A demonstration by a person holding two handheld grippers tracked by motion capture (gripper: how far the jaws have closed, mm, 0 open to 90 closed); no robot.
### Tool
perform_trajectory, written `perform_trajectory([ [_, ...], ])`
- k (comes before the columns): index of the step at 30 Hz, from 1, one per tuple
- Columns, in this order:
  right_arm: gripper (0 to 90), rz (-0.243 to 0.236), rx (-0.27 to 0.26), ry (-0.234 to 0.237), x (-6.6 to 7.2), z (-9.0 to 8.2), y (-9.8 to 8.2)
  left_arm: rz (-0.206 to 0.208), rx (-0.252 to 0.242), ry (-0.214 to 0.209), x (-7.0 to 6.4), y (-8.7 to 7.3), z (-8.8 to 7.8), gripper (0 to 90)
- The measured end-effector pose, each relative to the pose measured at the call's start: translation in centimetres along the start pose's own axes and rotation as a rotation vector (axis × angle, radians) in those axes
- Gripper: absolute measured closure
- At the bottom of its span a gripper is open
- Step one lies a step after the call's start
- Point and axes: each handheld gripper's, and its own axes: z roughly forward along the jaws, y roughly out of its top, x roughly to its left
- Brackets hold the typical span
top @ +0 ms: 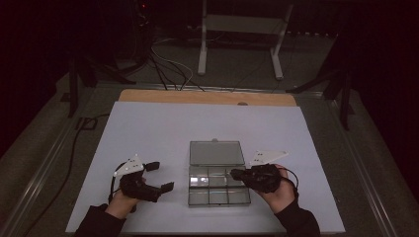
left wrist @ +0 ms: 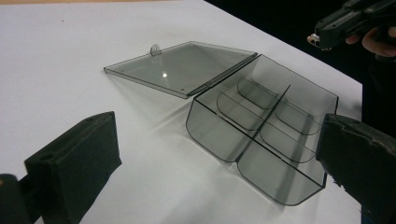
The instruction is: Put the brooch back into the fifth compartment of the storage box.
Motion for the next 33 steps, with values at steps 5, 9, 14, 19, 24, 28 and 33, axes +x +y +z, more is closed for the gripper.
perform_trajectory([
  [5, 86.5, -0.01, 0.006, 0.02, 0.5, 0.4, 0.1, 0.0, 0.0, -0.002, 0.0, 0.0, 0.0, 0.8],
  [9, 86.5, -0.011, 0.008, 0.038, 0.8, 0.8, 0.1, 0.002, 0.003, -0.002, 0.0, 0.0, 0.1, 0.8],
  [14, 86.5, -0.017, 0.014, 0.053, 1.1, 1.1, 0.1, 0.004, 0.003, -0.002, 0.0, 0.0, 0.0, 0.8],
  [19, 86.5, -0.028, 0.025, 0.065, 1.5, 1.6, 0.2, 0.005, 0.005, -0.001, 0.0, -0.1, 0.1, 0.8],
  [24, 86.5, -0.033, 0.034, 0.079, 1.8, 2.1, 0.0, 0.006, 0.003, -0.001, -0.1, 0.0, 0.1, 0.8],
  [28, 86.5, -0.036, 0.049, 0.088, 1.9, 2.6, -0.1, 0.007, 0.005, -0.002, -0.1, 0.0, 0.1, 0.8],
  [33, 86.5, -0.037, 0.063, 0.099, 2.1, 3.1, -0.3, 0.008, 0.004, -0.003, -0.1, 0.0, 0.0, 0.8],
])
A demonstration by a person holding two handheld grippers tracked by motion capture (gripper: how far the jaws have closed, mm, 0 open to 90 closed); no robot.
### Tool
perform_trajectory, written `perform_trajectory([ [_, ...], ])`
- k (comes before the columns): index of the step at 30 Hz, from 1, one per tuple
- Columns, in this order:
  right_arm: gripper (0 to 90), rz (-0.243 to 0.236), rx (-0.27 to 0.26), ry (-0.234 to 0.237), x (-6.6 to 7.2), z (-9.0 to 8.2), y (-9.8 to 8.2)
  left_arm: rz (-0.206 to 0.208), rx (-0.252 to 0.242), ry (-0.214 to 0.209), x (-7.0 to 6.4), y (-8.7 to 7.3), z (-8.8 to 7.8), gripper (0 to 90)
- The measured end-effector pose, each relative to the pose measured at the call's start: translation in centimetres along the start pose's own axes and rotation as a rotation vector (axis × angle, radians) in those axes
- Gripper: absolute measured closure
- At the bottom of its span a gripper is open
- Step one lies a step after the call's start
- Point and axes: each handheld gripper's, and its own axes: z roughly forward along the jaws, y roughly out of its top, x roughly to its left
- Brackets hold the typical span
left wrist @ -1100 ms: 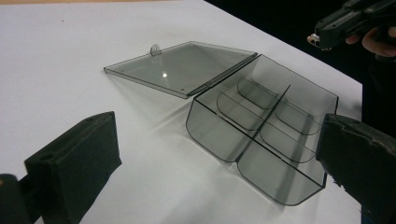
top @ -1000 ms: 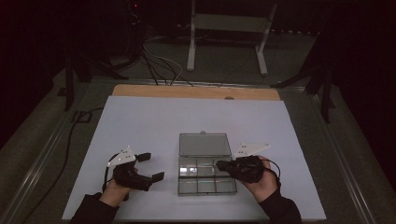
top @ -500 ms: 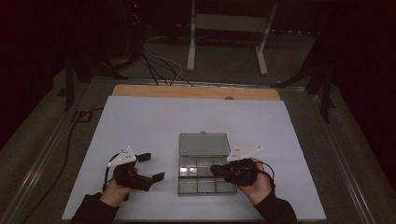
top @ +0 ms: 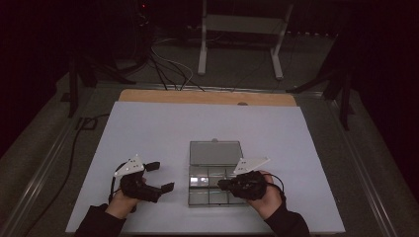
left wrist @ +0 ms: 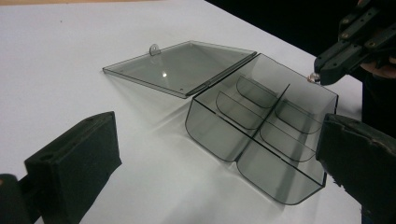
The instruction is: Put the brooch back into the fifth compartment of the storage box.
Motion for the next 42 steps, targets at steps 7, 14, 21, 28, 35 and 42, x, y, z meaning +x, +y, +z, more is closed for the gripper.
perform_trajectory([
  [7, 86.5, -0.012, 0.024, 0.0, 0.1, 0.7, -0.2, 0.001, 0.0, 0.0, 0.0, 0.0, 0.0, 0.8],
  [14, 86.5, -0.01, 0.04, 0.006, 0.1, 1.1, -0.5, 0.0, -0.001, 0.0, 0.0, 0.0, 0.0, 0.8],
  [21, 86.4, -0.009, 0.058, 0.006, 0.0, 1.5, -0.7, 0.0, -0.001, -0.002, 0.0, 0.0, 0.0, 0.8],
  [28, 86.3, -0.01, 0.077, 0.005, 0.1, 1.9, -0.8, 0.001, 0.001, -0.002, 0.0, 0.0, 0.0, 0.8],
  [35, 86.1, -0.005, 0.093, 0.003, -0.1, 2.1, -0.8, 0.004, 0.004, -0.001, 0.0, 0.0, 0.1, 0.8],
  [42, 85.9, 0.004, 0.11, 0.002, -0.3, 2.4, -0.8, 0.002, 0.001, -0.001, 0.0, 0.0, 0.0, 0.8],
])
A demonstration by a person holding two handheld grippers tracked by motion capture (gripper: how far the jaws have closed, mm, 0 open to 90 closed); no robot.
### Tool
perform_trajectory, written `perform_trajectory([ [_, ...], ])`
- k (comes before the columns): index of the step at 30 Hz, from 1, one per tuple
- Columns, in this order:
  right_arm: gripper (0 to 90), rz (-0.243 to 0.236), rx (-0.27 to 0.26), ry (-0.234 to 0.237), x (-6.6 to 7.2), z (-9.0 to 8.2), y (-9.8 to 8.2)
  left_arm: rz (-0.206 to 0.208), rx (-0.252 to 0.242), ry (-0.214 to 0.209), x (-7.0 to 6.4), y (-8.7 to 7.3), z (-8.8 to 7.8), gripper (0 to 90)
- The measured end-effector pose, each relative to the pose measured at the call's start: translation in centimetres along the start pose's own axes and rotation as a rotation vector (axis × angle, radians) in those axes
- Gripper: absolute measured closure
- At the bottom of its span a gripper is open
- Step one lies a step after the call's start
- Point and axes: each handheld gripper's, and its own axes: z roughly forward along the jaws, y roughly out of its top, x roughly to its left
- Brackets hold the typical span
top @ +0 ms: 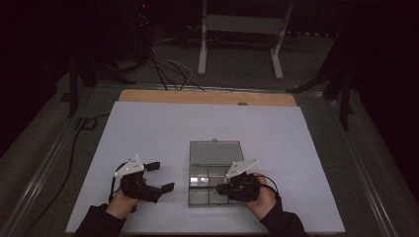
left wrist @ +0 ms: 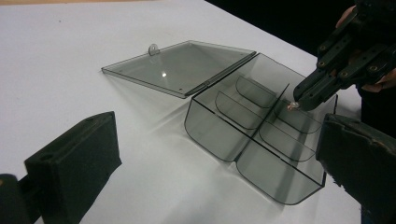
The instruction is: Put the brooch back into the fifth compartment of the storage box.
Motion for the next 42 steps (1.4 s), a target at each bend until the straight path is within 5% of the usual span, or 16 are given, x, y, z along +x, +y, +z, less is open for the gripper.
perform_trajectory([
  [11, 84.8, -0.004, -0.036, 0.011, 0.2, -0.9, 0.3, 0.002, -0.003, 0.0, 0.0, 0.1, -0.1, 0.8],
  [18, 63.7, -0.004, -0.072, 0.004, 0.3, -1.9, 0.7, 0.004, -0.004, 0.0, 0.0, 0.1, -0.1, 0.8],
  [33, 17.1, 0.063, -0.247, -0.008, -0.8, -4.7, 0.5, 0.013, -0.005, -0.011, -0.5, 0.4, 0.1, 0.8],
  [42, 9.6, 0.04, -0.347, -0.015, -1.5, -6.3, -0.1, 0.019, 0.003, -0.04, -0.8, 1.4, 0.5, 0.8],
])
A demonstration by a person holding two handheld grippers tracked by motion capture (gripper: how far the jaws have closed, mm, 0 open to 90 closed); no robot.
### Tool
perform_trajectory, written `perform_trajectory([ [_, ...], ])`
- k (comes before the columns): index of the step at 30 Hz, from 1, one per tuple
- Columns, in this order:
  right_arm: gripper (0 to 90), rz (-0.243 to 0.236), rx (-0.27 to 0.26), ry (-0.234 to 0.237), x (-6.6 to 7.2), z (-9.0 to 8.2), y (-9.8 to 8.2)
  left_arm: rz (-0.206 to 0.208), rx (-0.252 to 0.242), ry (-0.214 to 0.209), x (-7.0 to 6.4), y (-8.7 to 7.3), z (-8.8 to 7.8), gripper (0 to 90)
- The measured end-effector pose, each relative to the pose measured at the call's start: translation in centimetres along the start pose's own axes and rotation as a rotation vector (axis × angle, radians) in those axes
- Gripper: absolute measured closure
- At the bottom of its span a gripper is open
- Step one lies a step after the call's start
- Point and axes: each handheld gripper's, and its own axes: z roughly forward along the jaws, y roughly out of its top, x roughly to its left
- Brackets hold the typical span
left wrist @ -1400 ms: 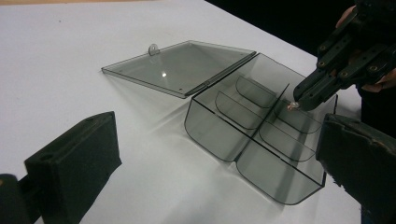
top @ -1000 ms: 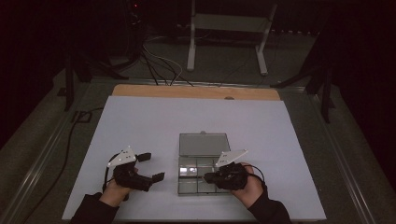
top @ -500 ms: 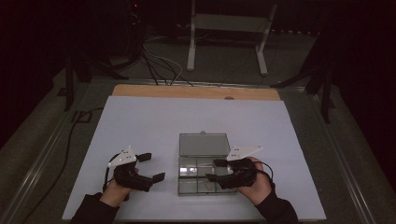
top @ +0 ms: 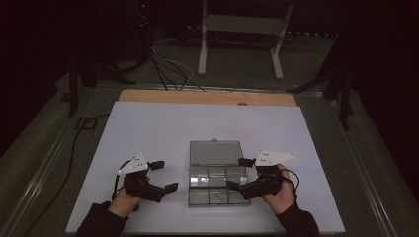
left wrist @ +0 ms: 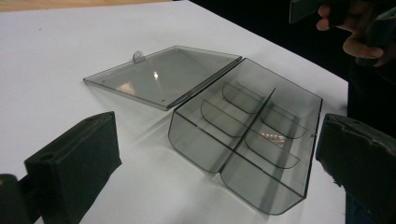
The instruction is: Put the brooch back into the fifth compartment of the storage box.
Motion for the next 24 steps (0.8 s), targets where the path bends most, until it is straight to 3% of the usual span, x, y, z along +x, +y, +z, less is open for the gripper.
perform_trajectory([
  [3, 2.1, 0.002, -0.007, -0.011, -0.3, -0.4, -0.1, -0.002, -0.005, -0.007, 0.0, 0.6, 0.1, 0.8],
  [8, 2.1, 0.02, -0.019, -0.035, -0.9, -0.9, -0.5, -0.003, 0.002, -0.022, 0.1, 1.2, 0.5, 0.8],
  [17, 2.0, 0.066, -0.022, -0.014, -1.8, -1.9, -1.4, -0.006, 0.008, -0.035, 0.4, 2.2, 1.2, 0.8],
  [24, 0.0, 0.066, -0.059, -0.038, -2.0, -2.3, -1.7, 0.004, 0.008, -0.043, 0.6, 3.7, 1.8, 0.8],
])
